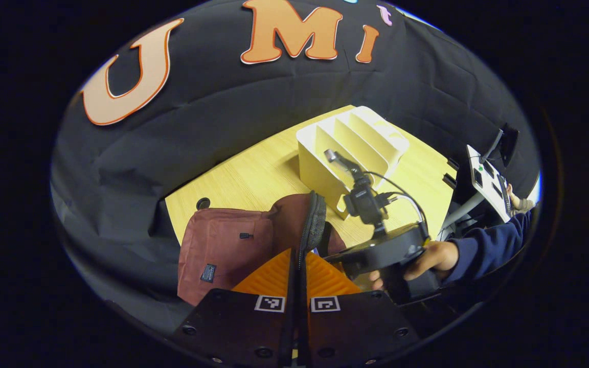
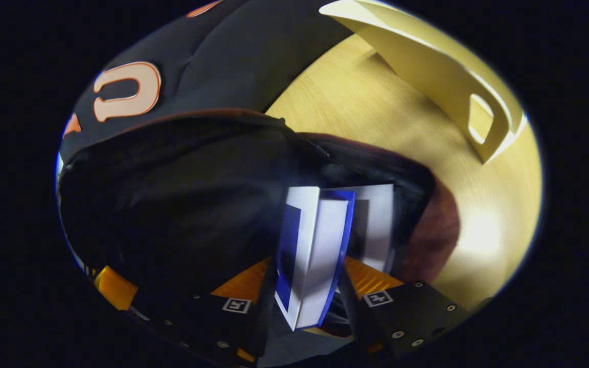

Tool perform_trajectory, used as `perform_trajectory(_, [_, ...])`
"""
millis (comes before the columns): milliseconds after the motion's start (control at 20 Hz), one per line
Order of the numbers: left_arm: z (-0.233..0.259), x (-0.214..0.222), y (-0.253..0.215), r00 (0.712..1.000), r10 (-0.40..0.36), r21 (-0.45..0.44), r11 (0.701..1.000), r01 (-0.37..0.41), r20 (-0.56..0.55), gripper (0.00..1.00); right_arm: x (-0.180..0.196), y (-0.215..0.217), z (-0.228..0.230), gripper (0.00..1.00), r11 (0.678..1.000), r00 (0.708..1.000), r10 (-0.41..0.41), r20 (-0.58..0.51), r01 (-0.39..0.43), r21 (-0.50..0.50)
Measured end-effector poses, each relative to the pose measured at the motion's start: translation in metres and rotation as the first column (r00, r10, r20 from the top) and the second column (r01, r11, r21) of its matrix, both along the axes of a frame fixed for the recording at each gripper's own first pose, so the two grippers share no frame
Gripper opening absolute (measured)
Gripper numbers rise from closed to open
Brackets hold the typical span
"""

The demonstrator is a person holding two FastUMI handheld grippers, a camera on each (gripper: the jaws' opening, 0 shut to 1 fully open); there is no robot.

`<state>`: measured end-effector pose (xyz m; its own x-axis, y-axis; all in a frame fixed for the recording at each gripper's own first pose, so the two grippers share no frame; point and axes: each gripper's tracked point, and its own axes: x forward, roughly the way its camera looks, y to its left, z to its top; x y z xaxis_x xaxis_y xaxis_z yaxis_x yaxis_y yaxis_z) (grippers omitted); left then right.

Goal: Open the schoolbag, grab two books from the bookshelf and put them into the schoolbag.

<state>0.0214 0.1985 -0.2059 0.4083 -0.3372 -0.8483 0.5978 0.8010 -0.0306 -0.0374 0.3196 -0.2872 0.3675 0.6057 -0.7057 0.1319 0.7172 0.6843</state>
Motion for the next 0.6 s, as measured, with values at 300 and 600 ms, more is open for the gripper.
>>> perform_trajectory(300, [-0.021,-0.014,-0.019,1.000,0.016,-0.006,1.000,-0.016,-0.021,0.04,0.000,-0.073,0.018,0.89,0.989,0.993,0.000,0.118,0.017,-0.145])
perform_trajectory(600, [-0.056,-0.043,-0.052,0.994,0.102,0.063,0.993,-0.099,-0.045,0.16,-0.001,-0.170,0.060,0.91,0.964,0.967,0.026,0.253,0.042,-0.261])
